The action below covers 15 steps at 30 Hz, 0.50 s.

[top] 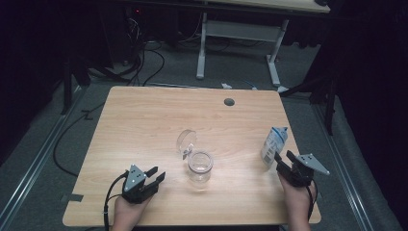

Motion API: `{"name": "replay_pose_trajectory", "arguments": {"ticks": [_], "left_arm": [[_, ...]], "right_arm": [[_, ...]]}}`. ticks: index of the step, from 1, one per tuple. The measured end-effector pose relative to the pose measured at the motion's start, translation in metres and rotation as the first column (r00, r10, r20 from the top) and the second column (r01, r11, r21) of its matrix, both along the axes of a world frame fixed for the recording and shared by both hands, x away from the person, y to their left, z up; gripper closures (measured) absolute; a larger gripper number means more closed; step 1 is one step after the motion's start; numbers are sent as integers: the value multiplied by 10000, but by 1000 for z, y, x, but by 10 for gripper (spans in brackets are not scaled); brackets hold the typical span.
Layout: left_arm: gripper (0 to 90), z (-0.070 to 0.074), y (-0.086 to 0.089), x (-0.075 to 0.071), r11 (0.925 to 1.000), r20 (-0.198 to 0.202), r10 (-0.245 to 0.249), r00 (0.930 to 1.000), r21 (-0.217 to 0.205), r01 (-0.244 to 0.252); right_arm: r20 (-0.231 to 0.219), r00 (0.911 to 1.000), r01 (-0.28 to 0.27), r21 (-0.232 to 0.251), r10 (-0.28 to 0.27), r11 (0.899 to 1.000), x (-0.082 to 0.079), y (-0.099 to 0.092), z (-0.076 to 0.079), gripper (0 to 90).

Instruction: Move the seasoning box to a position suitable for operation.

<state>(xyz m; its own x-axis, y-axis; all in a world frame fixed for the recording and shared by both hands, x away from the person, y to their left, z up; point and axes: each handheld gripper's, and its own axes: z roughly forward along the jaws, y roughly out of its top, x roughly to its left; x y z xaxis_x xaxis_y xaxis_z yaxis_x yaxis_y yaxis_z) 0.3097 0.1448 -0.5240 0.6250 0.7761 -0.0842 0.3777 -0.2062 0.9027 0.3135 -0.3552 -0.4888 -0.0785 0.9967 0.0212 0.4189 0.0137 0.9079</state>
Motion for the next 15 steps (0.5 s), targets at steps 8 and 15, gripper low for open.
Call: {"name": "replay_pose_trajectory", "arguments": {"ticks": [8,15], "left_arm": [[620,0,4,-2,10000,-20,13,10000,-22,-13],[619,0,13,-8,9996,0,278,9996,-55,-278]], "right_arm": [[45,9989,-458,114,458,9989,3,4,-2,500],[188,9993,-330,-249,335,9991,12,13,-3,586]]}}
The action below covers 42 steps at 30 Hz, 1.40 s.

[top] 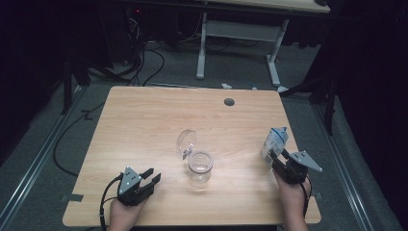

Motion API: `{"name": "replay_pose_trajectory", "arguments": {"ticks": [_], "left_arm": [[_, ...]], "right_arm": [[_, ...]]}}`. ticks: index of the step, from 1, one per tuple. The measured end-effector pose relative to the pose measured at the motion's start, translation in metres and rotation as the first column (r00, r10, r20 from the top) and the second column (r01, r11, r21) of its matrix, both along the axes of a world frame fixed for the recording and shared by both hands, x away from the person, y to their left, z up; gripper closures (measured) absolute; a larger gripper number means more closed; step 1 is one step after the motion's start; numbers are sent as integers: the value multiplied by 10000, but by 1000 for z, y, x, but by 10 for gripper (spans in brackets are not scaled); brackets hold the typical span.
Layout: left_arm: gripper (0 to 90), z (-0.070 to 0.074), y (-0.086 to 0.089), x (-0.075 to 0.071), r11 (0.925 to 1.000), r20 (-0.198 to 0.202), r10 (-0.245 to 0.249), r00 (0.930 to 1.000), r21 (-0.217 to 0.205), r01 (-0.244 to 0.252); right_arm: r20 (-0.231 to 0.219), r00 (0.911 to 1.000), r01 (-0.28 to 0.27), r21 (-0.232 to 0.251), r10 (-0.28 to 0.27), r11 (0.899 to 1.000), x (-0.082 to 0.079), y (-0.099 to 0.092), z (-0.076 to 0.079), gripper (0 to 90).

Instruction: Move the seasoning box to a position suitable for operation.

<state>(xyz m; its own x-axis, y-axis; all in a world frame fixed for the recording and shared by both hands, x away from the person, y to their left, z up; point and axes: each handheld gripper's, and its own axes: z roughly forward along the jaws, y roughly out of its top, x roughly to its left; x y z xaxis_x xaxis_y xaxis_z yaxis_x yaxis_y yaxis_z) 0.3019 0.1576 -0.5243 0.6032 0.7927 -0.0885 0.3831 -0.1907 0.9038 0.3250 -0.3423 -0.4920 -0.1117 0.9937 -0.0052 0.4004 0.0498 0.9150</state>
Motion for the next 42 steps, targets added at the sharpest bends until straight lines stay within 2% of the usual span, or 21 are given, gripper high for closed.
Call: {"name": "replay_pose_trajectory", "arguments": {"ticks": [7,12,18,22,29,32,33,36,42], "left_arm": [[616,0,5,-3,9999,3,142,9999,5,-142],[615,0,7,-4,9997,14,233,9997,-37,-233],[613,-1,6,-4,9999,22,166,9999,-3,-166],[613,-1,4,-4,9999,20,104,9999,37,-104],[613,-1,4,-3,9999,-3,112,9999,-2,-112],[613,-1,4,-4,9999,11,116,9999,-6,-116],[613,-1,4,-4,9999,-1,111,9999,-12,-111],[612,-1,4,-3,9999,-21,108,9999,-18,-108],[611,-1,5,-3,9999,17,169,9999,-1,-169]], "right_arm": [[186,9998,87,95,-89,9999,4,2,0,591],[228,9996,196,-43,-195,9998,5,5,-1,708],[336,9994,-71,25,70,10000,3,2,-2,771],[401,9989,-221,-132,226,9997,1,3,-1,814],[330,9988,-355,-179,361,9992,0,2,0,829],[194,9991,-382,184,379,9991,1,-1,2,814],[280,9988,-414,284,406,9987,0,-2,3,783],[544,9978,-378,192,367,9991,-2,-2,7,766],[423,9983,-407,52,404,9992,-1,0,3,799]]}}
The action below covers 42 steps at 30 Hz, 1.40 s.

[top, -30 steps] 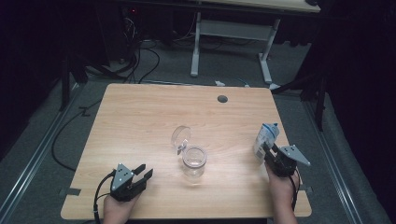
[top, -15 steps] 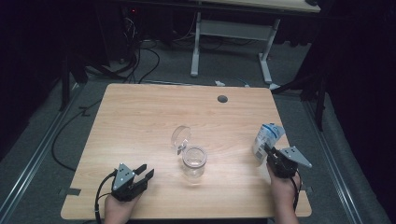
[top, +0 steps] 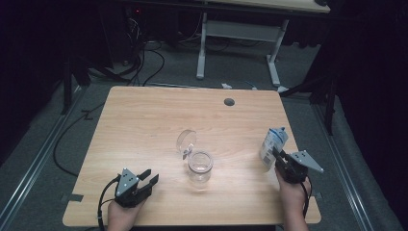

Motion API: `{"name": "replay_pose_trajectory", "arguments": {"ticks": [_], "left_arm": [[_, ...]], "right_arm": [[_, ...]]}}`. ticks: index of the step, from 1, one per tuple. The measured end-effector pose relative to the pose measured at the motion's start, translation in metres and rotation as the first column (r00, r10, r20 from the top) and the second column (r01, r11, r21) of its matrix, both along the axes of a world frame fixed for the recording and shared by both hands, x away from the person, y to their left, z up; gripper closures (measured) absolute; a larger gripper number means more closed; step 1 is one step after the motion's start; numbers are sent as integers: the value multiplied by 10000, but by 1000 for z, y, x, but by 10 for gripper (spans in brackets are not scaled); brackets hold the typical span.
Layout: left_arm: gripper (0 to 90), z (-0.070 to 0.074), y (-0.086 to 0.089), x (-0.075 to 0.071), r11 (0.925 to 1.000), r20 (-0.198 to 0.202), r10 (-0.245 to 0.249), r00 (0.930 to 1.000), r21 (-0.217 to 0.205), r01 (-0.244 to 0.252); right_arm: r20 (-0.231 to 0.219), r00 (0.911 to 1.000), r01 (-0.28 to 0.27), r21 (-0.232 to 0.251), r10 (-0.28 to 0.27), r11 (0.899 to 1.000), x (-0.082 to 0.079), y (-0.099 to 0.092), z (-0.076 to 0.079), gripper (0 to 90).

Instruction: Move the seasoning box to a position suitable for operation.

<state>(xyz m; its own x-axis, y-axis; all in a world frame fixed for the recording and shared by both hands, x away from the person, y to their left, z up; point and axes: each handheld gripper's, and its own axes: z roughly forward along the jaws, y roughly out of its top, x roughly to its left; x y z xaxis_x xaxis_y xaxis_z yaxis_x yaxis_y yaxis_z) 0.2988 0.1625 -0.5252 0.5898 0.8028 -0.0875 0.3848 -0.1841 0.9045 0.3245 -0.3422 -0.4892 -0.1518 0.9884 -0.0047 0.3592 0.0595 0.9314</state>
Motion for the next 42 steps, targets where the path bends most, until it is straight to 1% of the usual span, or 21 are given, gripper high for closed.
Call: {"name": "replay_pose_trajectory", "arguments": {"ticks": [2,3,5,10,15,16,18,20,21,22,23,26,29,30,31,34,37,39,40,41,42], "left_arm": [[611,0,0,0,10000,-8,15,10000,-18,-15],[611,0,1,0,10000,3,20,10000,-41,-20],[611,1,1,0,10000,14,25,10000,-64,-25],[610,1,0,-1,9999,23,-40,10000,-100,40],[600,3,-3,-3,9997,89,-157,9998,-169,158],[599,3,-3,-3,9997,89,-157,9998,-169,158],[594,5,-5,-2,9993,117,-333,9994,-153,335],[591,5,-5,-1,9990,94,-402,9991,-193,404],[590,6,-6,0,9975,52,-664,9978,-248,665],[588,6,-6,0,9975,52,-664,9978,-248,665],[587,6,-6,-1,9967,176,-801,9966,-117,803],[587,5,-5,-2,9949,222,-962,9951,-285,968],[587,4,-4,-3,9940,235,-1053,9942,-284,1060],[587,4,-4,-3,9940,235,-1053,9942,-284,1060],[587,3,-3,-2,9935,204,-1062,9941,-393,1069],[587,3,-1,-1,9933,168,-1047,9944,-477,1054],[587,3,0,-2,9927,180,-1061,9942,-567,1069],[587,3,-1,-3,9922,166,-1119,9936,-524,1127],[587,3,-1,-3,9922,166,-1119,9936,-524,1127],[587,3,-3,-3,9921,205,-1149,9932,-485,1158],[587,3,-4,-4,9920,213,-1162,9930,-466,1171]], "right_arm": [[-18,10000,-5,26,5,10000,0,0,0,812],[-16,10000,-66,-28,66,10000,0,0,-1,845],[-4,9999,-115,91,115,9999,0,-1,-1,874],[-5,9997,-235,12,235,9997,-2,0,0,892],[-96,9961,-879,89,880,9961,-3,5,7,897],[-96,9961,-879,89,880,9961,-3,5,7,897],[-289,9918,-1245,-75,1243,9922,-4,10,12,898],[-387,9899,-1364,6,1363,9907,-5,11,14,898],[-495,9858,-1602,92,1605,9870,-6,13,19,899],[-495,9858,-1602,92,1605,9870,-6,13,19,899],[-737,9803,-1828,94,1830,9831,-6,15,26,899],[-1185,9685,-2222,-151,2189,9749,-7,23,36,899],[-1713,9564,-2451,-301,2366,9690,-7,30,44,899],[-1713,9564,-2451,-301,2366,9690,-7,30,44,899],[-2162,9439,-2612,-261,2496,9649,-6,32,47,899],[-2753,9233,-2850,-235,2679,9582,-6,33,54,899],[-3382,9006,-3070,-500,2731,9504,-6,35,64,899],[-3739,8846,-3224,-584,2787,9448,-5,36,69,899],[-3739,8846,-3224,-584,2787,9448,-5,36,69,899],[-4051,8706,-3348,-721,2792,9395,-5,38,73,898],[-4152,8642,-3448,-770,2843,9355,-5,39,75,899]]}}
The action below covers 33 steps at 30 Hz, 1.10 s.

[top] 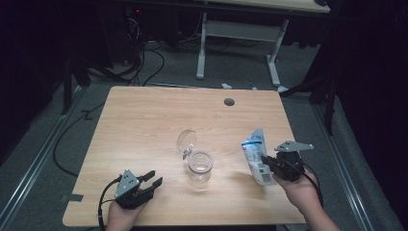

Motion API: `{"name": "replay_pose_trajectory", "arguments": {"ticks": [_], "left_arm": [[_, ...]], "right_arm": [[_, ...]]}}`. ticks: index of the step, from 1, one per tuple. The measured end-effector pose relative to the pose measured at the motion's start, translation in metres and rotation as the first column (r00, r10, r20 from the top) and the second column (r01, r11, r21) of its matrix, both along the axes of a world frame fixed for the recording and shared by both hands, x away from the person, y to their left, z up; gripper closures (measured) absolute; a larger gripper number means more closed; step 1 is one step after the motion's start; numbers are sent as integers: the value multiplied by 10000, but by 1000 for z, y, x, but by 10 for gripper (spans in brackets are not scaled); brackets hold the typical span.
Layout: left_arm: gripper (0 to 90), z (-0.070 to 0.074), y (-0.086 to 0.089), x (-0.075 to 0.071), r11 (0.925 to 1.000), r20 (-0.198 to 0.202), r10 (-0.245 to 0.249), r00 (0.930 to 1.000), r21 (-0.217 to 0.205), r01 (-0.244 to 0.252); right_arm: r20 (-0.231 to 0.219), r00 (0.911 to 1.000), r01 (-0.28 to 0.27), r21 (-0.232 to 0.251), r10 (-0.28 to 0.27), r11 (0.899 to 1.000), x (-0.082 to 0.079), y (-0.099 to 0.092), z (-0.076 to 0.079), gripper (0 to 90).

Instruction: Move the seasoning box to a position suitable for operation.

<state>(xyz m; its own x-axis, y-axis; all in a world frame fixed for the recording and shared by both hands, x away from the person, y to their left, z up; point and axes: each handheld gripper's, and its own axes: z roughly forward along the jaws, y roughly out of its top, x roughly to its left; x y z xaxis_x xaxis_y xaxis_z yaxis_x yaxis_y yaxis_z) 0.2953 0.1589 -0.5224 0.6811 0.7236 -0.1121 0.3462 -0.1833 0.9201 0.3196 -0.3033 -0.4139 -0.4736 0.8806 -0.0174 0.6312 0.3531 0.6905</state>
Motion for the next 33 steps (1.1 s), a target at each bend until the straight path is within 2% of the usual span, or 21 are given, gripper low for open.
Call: {"name": "replay_pose_trajectory", "arguments": {"ticks": [7,8,9,11,12,13,15,21,22,23,26,27,33], "left_arm": [[587,-1,0,0,10000,-18,12,10000,28,-12],[588,-1,0,0,10000,-18,12,10000,28,-12],[588,-1,0,0,10000,-34,20,10000,33,-19],[588,-2,-1,0,10000,-36,23,10000,28,-23],[588,-2,-1,0,10000,-36,23,10000,28,-23],[588,-2,-1,0,10000,-32,10,10000,52,-10],[588,-2,-1,0,10000,-35,1,10000,51,-1],[588,-2,-1,-1,10000,-27,-24,10000,62,24],[588,-2,-1,-1,10000,-27,-24,10000,62,24],[588,-2,-1,-1,10000,-40,-22,10000,68,22],[588,-2,-1,-1,10000,-11,-9,10000,46,9],[588,-2,-1,-1,10000,-17,-6,10000,44,6],[588,-2,-1,-1,10000,-26,39,10000,45,-39]], "right_arm": [[-887,9953,-418,-289,391,9987,4,6,11,898],[-887,9953,-418,-289,391,9987,4,6,11,898],[-1199,9914,-579,-430,524,9974,5,8,13,898],[-1515,9867,-670,-487,590,9966,6,10,15,898],[-1515,9867,-670,-487,590,9966,6,10,15,898],[-1745,9827,-753,-683,624,9948,7,13,18,898],[-1814,9812,-801,-725,658,9941,7,14,18,898],[-2437,9669,-1035,-1063,750,9889,11,19,25,898],[-2437,9669,-1035,-1063,750,9889,11,19,25,898],[-2662,9609,-1092,-1123,760,9877,12,21,26,897],[-2838,9556,-1179,-1237,787,9853,13,22,26,897],[-3035,9496,-1221,-1269,787,9844,14,24,26,897],[-3610,9294,-1340,-1364,768,9815,20,25,24,898]]}}
